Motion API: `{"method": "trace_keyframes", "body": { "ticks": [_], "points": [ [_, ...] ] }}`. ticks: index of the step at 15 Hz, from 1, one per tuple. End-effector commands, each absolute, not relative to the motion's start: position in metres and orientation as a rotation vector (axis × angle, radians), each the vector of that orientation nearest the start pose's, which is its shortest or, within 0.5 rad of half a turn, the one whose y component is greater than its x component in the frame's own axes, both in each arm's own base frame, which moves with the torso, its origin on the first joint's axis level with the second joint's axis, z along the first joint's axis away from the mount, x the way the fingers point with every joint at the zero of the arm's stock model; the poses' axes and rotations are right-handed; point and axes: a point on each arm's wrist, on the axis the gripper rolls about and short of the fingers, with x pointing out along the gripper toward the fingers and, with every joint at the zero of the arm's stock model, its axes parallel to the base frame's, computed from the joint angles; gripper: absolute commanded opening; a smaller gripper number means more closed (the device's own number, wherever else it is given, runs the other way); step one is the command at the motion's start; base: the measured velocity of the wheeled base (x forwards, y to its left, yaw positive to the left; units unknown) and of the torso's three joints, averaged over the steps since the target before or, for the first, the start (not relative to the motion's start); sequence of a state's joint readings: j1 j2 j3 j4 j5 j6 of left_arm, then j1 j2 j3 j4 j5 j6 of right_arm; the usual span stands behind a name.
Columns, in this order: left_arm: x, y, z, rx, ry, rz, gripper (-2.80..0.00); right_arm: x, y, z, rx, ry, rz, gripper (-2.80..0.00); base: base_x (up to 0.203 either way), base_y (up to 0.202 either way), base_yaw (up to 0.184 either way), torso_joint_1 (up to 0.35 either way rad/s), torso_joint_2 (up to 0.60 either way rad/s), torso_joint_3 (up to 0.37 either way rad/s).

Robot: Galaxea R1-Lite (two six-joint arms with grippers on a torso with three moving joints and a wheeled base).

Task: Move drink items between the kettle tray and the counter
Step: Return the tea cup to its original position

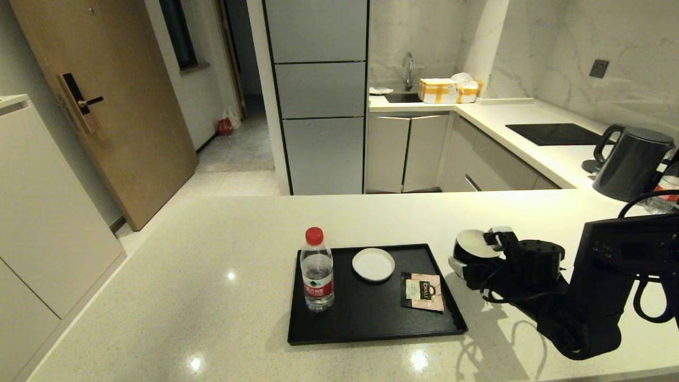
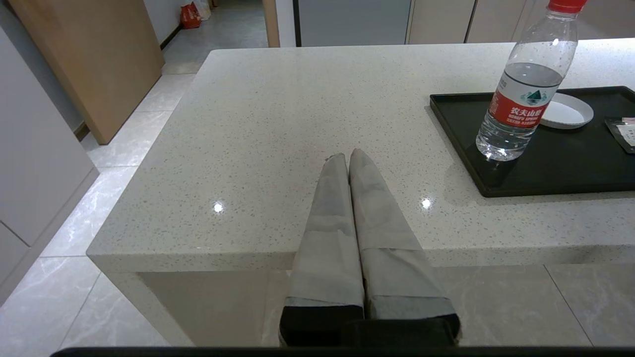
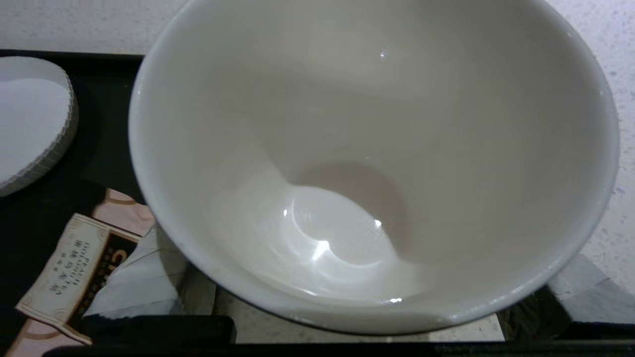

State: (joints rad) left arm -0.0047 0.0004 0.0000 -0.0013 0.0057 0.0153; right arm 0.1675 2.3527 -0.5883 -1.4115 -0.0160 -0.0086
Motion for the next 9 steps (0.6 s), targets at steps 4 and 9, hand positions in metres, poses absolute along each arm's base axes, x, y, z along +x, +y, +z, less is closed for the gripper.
{"method": "trace_keyframes", "body": {
  "ticks": [4,9],
  "points": [
    [-0.023,0.000,0.075,0.015,-0.002,0.002,-2.80,0.336,0.093,0.016,-0.056,0.320,0.220,-2.80,0.000,0.000,0.000,0.000,0.00,0.000],
    [-0.023,0.000,0.075,0.015,-0.002,0.002,-2.80,0.331,0.138,0.024,-0.061,0.351,0.281,-2.80,0.000,0.000,0.000,0.000,0.00,0.000]
  ]
}}
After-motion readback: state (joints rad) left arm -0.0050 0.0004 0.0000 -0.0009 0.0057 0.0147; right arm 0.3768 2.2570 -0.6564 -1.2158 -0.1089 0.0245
